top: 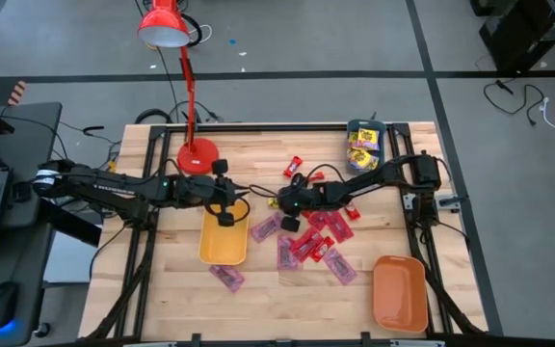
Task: Sort candy
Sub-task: Put the yellow candy pack into the blue bin
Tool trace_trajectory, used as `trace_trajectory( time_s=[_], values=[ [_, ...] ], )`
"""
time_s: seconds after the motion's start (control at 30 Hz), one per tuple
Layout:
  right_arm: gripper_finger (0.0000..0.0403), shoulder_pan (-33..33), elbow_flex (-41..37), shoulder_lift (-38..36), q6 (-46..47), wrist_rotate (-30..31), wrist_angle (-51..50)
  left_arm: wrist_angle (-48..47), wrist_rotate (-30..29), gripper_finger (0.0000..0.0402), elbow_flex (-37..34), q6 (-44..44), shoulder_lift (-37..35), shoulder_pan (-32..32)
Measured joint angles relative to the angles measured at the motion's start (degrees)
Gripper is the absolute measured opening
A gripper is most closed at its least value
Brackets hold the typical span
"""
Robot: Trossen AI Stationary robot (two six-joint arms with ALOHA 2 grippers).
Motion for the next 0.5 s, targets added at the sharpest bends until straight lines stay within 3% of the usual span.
trace_trajectory(
  time_s=[0.33,0.5],
  values=[
    [0.0064,1.9,0.0,-8.3,-5.5,5.0,-2.4,0.2,2.7,0.0041,0.0,-3.6,0.0,1.8],
    [0.0064,4.2,0.1,-12.3,-9.5,13.5,-2.7,0.8,7.5,0.0041,0.0,-7.4,0.0,3.4]
  ],
)
